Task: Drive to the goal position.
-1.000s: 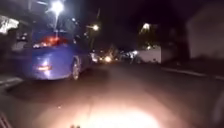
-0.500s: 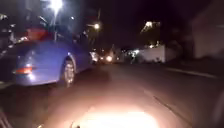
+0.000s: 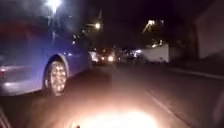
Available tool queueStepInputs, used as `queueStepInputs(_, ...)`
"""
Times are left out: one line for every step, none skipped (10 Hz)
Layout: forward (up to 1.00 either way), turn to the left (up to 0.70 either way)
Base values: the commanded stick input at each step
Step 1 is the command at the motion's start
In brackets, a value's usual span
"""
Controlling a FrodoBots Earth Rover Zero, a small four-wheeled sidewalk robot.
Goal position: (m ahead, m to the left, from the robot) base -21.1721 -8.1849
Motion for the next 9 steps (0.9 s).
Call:
queueStepInputs(1.0, 0.0)
queueStepInputs(1.0, 0.0)
queueStepInputs(1.0, 0.0)
queueStepInputs(1.0, 0.0)
queueStepInputs(1.0, -0.11)
queueStepInputs(1.0, -0.27)
queueStepInputs(1.0, -0.1)
queueStepInputs(1.0, 0.0)
queueStepInputs(1.0, 0.0)
